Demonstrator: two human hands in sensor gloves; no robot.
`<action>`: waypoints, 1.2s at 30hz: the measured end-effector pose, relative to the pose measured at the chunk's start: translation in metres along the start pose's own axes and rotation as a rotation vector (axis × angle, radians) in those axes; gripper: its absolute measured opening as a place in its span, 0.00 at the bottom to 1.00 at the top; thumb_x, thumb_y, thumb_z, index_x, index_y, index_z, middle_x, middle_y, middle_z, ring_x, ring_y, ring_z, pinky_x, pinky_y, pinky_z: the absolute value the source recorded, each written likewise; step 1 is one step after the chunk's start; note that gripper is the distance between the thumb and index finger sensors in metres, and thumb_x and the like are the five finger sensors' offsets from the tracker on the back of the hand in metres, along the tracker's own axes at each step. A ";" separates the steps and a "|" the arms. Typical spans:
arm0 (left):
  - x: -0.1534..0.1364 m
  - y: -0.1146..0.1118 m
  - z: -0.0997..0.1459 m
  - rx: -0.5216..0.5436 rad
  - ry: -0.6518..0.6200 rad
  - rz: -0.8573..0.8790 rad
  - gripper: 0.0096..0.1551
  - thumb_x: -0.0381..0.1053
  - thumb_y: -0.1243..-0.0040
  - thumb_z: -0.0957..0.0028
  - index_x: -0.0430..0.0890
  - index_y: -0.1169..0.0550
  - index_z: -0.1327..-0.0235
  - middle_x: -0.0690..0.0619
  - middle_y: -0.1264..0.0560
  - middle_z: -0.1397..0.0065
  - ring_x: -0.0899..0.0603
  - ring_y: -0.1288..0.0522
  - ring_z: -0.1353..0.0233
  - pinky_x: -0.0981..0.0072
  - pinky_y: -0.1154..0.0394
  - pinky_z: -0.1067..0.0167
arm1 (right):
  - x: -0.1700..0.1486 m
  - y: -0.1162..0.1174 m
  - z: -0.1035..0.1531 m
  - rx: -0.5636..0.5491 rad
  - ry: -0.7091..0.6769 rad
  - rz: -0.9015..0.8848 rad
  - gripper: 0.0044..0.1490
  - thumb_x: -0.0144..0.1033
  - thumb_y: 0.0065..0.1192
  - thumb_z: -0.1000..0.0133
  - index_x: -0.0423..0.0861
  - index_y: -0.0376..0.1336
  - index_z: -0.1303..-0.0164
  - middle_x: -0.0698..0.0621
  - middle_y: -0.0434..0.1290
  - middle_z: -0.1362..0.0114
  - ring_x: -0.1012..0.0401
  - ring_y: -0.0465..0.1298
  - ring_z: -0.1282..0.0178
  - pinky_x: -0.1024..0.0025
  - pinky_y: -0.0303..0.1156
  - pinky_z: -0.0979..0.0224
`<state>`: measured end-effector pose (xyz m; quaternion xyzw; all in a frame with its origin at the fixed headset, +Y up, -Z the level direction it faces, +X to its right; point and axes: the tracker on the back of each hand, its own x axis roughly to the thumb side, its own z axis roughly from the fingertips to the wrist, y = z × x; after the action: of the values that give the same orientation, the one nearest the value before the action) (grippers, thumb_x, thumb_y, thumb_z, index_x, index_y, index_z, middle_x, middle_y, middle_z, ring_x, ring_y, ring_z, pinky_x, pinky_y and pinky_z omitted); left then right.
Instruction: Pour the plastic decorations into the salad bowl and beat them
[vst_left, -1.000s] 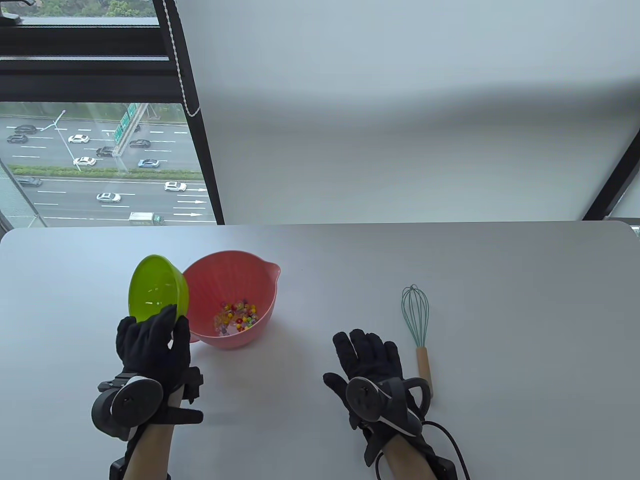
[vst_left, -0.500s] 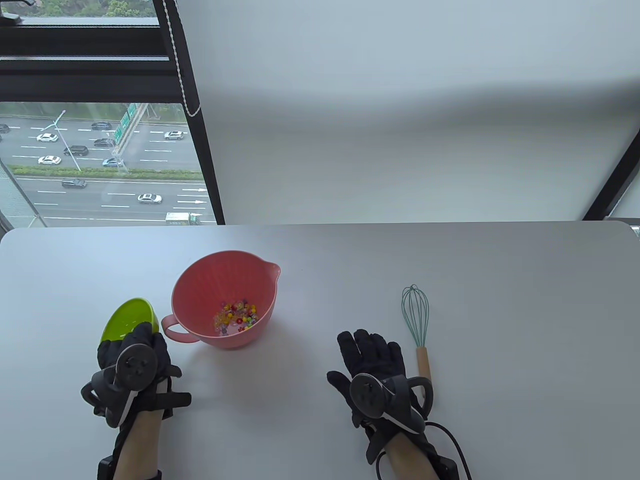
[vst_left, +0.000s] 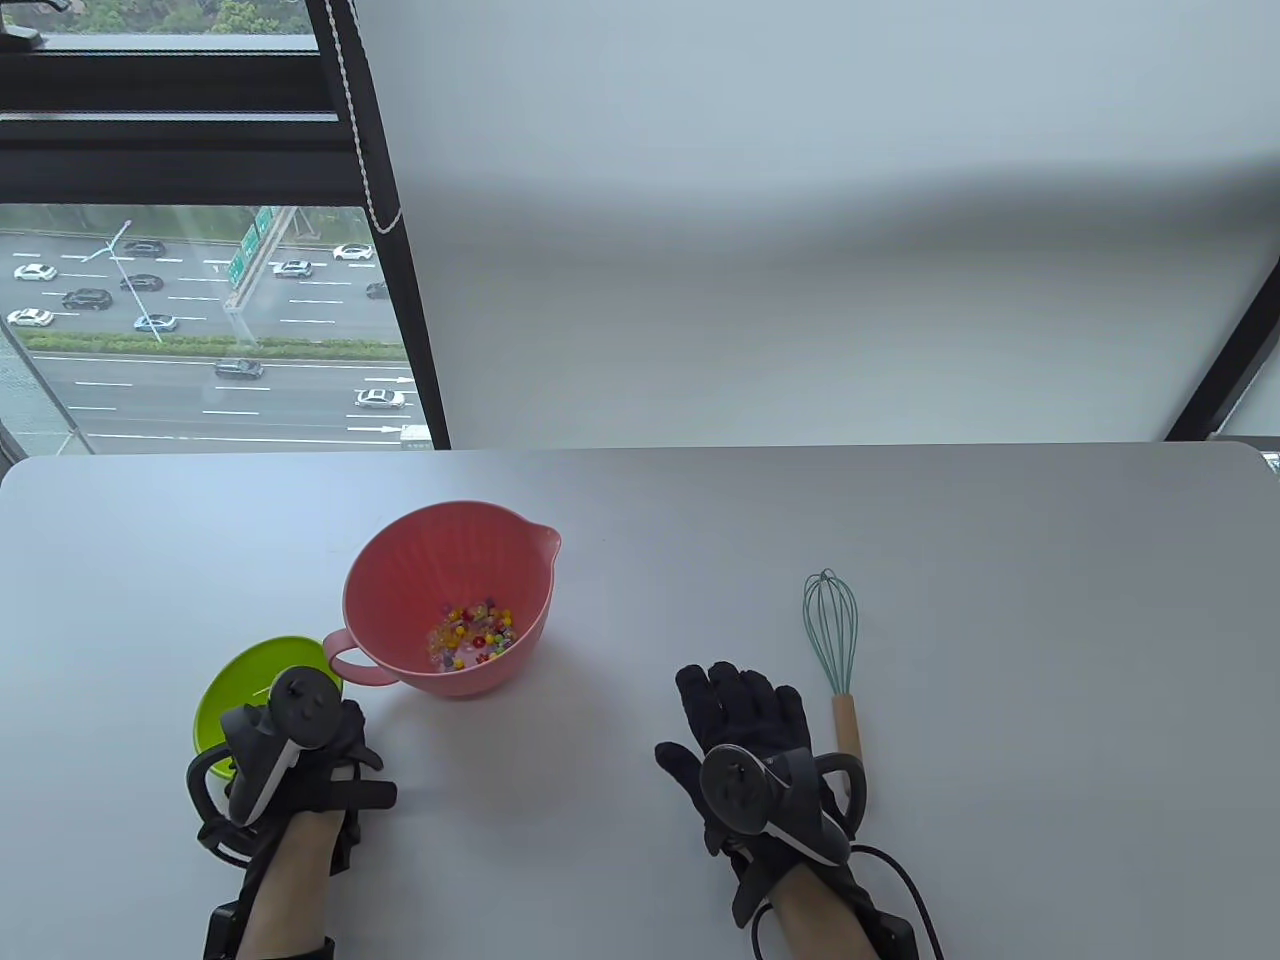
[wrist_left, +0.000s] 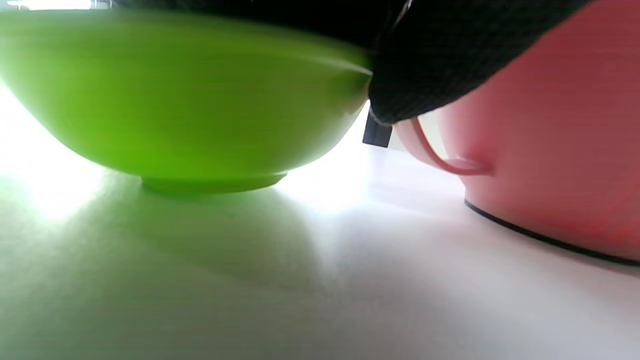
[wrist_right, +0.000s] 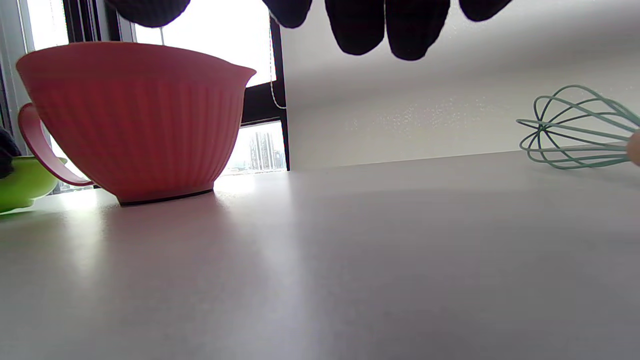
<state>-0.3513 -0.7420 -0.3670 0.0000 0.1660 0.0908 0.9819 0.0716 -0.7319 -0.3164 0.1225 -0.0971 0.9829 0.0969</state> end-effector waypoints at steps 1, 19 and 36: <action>0.000 -0.002 -0.001 -0.020 -0.001 -0.004 0.28 0.60 0.31 0.43 0.42 0.17 0.40 0.45 0.17 0.43 0.37 0.19 0.46 0.35 0.40 0.28 | 0.000 0.000 0.000 0.001 0.000 0.000 0.49 0.71 0.44 0.42 0.58 0.42 0.13 0.49 0.52 0.12 0.44 0.59 0.17 0.40 0.51 0.18; 0.001 0.037 0.016 0.197 -0.114 0.237 0.39 0.59 0.42 0.39 0.40 0.37 0.21 0.42 0.35 0.24 0.32 0.32 0.29 0.32 0.51 0.25 | 0.001 0.002 -0.001 0.023 0.008 0.005 0.48 0.71 0.45 0.42 0.57 0.45 0.14 0.49 0.55 0.13 0.45 0.60 0.18 0.40 0.52 0.19; 0.014 0.023 -0.015 0.121 -0.174 0.588 0.51 0.69 0.40 0.40 0.41 0.43 0.16 0.39 0.37 0.21 0.27 0.43 0.20 0.31 0.58 0.25 | 0.005 0.006 -0.003 0.052 -0.001 0.028 0.48 0.71 0.44 0.41 0.57 0.45 0.14 0.49 0.55 0.13 0.45 0.60 0.18 0.41 0.52 0.18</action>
<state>-0.3475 -0.7169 -0.3847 0.1142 0.0793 0.3604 0.9224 0.0649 -0.7367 -0.3190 0.1241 -0.0734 0.9863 0.0800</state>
